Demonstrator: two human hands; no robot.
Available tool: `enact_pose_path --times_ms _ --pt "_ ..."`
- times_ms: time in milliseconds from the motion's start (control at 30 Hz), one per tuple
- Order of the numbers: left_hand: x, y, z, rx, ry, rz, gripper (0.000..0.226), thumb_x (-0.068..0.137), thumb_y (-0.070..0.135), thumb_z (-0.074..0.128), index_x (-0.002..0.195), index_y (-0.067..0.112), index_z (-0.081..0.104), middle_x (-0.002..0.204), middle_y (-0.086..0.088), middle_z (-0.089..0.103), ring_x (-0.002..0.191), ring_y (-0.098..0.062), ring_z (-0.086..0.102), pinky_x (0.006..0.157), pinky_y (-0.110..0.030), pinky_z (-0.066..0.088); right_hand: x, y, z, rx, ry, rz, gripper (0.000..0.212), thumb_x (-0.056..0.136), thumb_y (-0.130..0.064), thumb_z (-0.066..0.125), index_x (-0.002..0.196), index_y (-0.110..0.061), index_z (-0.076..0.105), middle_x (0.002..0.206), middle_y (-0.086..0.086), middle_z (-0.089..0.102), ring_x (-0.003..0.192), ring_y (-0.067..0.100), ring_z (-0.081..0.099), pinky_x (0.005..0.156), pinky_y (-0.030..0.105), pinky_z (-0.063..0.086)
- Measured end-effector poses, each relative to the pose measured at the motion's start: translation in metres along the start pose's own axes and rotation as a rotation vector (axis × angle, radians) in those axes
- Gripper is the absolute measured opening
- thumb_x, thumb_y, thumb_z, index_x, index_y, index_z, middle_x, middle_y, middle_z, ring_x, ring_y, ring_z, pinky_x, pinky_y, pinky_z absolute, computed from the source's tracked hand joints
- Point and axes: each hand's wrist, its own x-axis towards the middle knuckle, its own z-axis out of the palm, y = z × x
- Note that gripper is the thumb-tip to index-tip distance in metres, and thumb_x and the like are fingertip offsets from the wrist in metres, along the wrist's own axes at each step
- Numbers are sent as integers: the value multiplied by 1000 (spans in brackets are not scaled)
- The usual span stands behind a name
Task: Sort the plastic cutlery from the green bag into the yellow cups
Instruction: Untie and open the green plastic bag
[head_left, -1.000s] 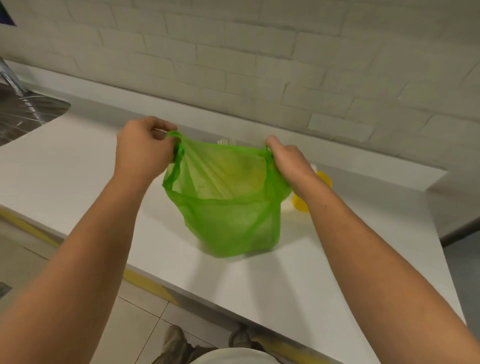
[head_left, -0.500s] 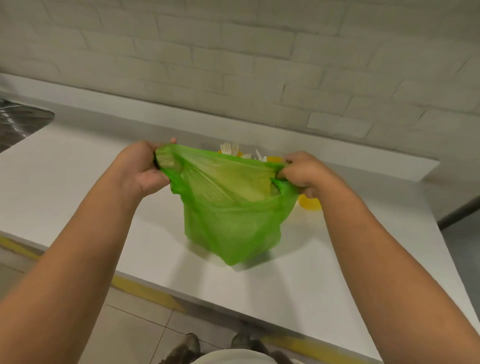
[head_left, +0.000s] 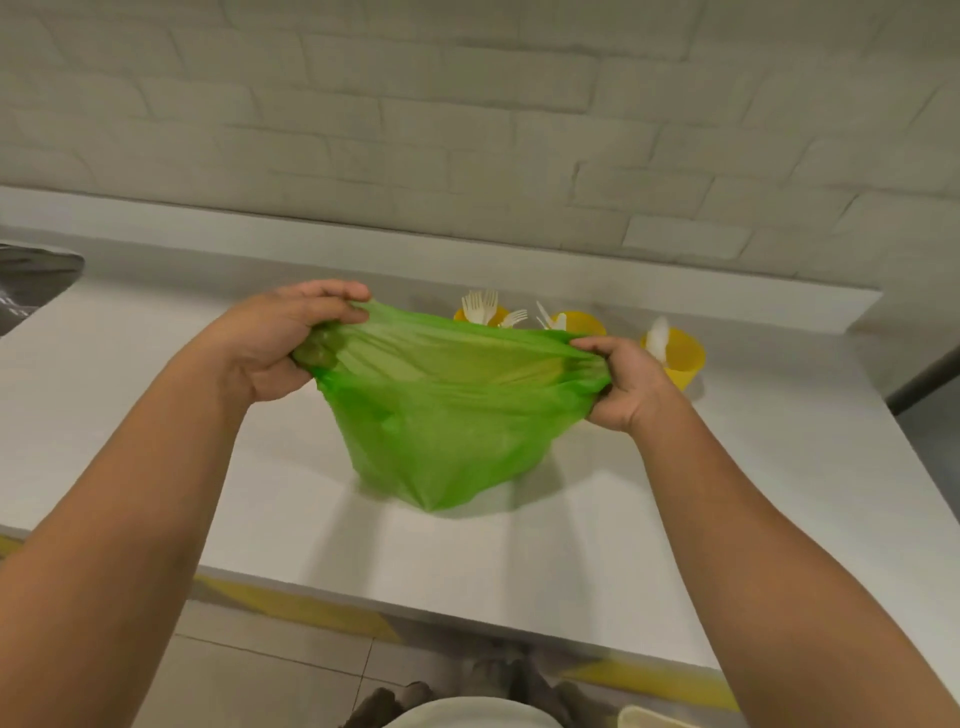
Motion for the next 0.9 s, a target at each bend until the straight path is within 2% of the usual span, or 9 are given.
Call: enact_pose_path --times_ms 133,233,333,467,533,633,733,800,900 --pt "3 -7 -7 -288 -47 -133 26 94 10 64 87 25 84 80 3 75 71 -13 72 69 -26 60 -3 -8 4 -65 -32 -33 40 94 -38 54 76 -13 80 85 9 76 75 27 73 79 35 56" --pt "9 -27 -7 -308 -36 -171 15 88 15 72 100 19 80 93 -1 78 79 -16 76 76 -30 64 -6 -6 17 -386 42 -130 15 92 -33 66 103 -23 71 92 2 71 75 20 68 68 30 56" --pt "10 -46 -8 210 -13 -75 33 75 17 87 107 16 79 101 -9 80 88 -21 76 76 -30 62 0 -3 23 -907 105 -486 56 78 -13 83 119 -34 52 104 -4 59 74 16 57 61 33 49" --pt "19 -51 -13 988 50 143 19 71 37 91 83 25 82 73 0 75 61 -17 70 55 -26 56 -2 -3 38 -1416 -23 -672 28 75 0 76 78 -25 64 68 -15 53 57 6 45 55 26 39" --pt "23 -50 -15 1274 109 196 20 74 44 86 88 31 82 76 6 71 67 -18 68 61 -31 58 2 1 40 -1610 59 -665 27 75 0 74 76 -27 70 69 -11 50 58 11 49 59 28 41" --pt "25 -48 -20 1361 231 295 14 84 40 78 96 34 81 90 4 63 86 -25 62 69 -33 47 6 8 31 -1777 281 -498 26 80 -10 76 104 -19 72 96 2 50 79 26 60 70 31 49" --pt "20 -46 -21 1378 384 498 17 84 33 79 102 33 81 107 -6 55 106 -33 50 83 -43 43 5 20 28 -1841 400 -354 66 75 -31 87 128 -13 52 125 11 43 104 35 61 87 40 54" --pt "14 -41 -16 1322 394 570 19 86 25 76 103 31 81 101 -7 57 99 -36 53 79 -43 46 3 28 33 -1908 468 -334 83 73 -34 89 135 -10 40 129 14 41 107 40 62 81 44 55" --pt "9 -36 -7 1125 296 527 23 91 17 66 106 27 80 89 -5 67 86 -34 63 69 -37 52 1 34 39 -2028 612 -362 65 82 -12 76 137 -12 40 130 16 42 105 40 64 69 40 45"
